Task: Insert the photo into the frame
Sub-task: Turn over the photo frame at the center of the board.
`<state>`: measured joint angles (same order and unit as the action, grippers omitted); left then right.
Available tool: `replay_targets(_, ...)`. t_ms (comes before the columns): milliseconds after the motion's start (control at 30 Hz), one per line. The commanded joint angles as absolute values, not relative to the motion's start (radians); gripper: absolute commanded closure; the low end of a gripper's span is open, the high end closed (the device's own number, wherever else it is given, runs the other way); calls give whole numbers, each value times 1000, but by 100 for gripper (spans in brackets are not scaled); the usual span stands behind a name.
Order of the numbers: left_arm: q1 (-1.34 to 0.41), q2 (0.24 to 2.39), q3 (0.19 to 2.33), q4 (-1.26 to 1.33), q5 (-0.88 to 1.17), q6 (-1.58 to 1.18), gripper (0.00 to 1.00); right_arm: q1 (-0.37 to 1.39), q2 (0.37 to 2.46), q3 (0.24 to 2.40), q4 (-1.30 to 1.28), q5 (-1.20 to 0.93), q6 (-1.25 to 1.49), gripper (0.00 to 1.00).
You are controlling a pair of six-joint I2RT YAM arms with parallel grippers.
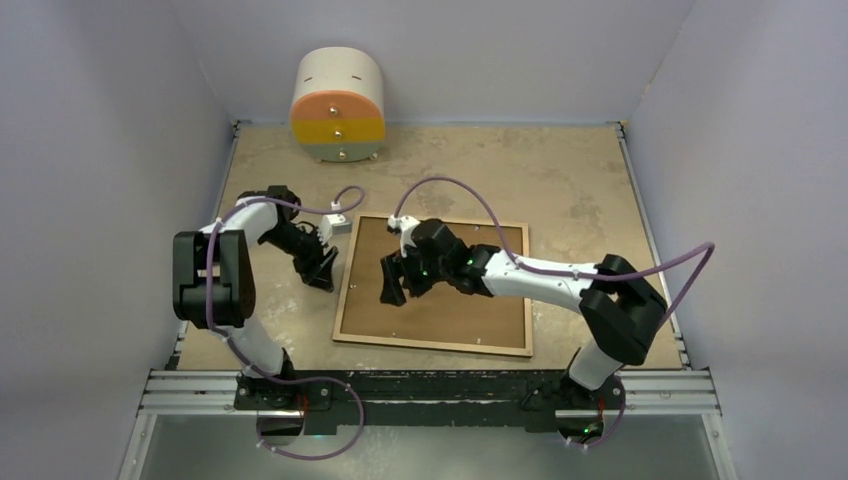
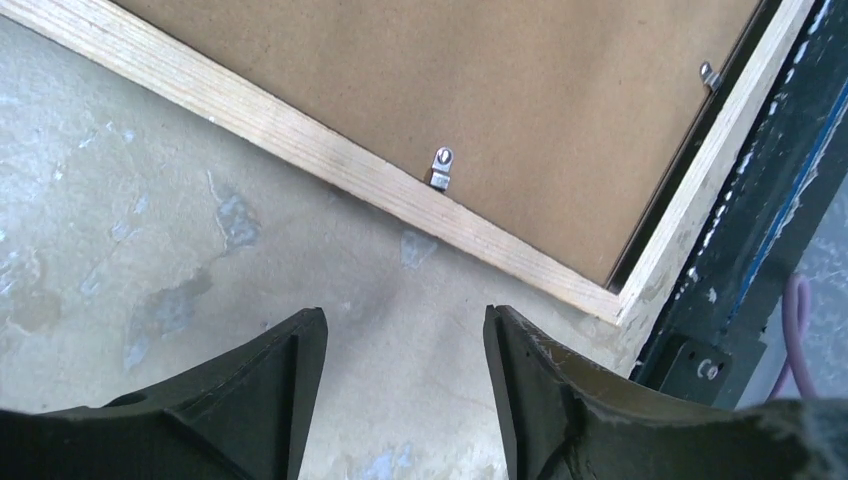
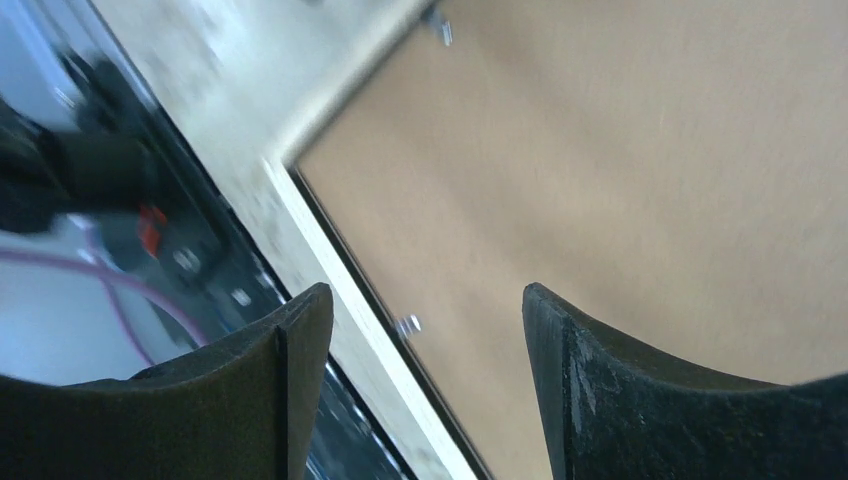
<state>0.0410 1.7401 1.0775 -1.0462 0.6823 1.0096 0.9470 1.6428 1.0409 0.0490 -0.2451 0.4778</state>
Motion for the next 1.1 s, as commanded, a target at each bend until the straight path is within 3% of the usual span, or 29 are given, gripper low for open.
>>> replay_targets(0, 49, 1681, 1065, -1059, 617, 1078, 37, 1036, 1616, 954, -164, -140, 292, 29)
replay_targets(333, 47, 1598, 1024, -1093, 570, 1113, 35, 1224, 1584, 922, -256, 90, 281, 33)
replay_targets(600, 47, 1540, 1027, -1090, 541, 1090, 35, 1326, 1639, 953, -280, 258, 284, 45)
replay_targets(800, 47, 1475, 1011, -1053, 576, 1078, 33, 1363, 1656, 954, -249, 305, 285, 72)
replay_targets(867, 47, 1435, 1000, -1049, 592, 1108, 24, 1363, 1660, 960, -242, 313, 286, 79)
replay_targets(1033, 47, 1283, 964, -1089, 649, 1258, 20, 1362, 1630, 1009, -244, 304, 269, 100)
replay_targets(1067, 47, 1233, 952, -1083, 666, 1281, 19, 1357, 1618, 1026, -240, 295, 261, 100)
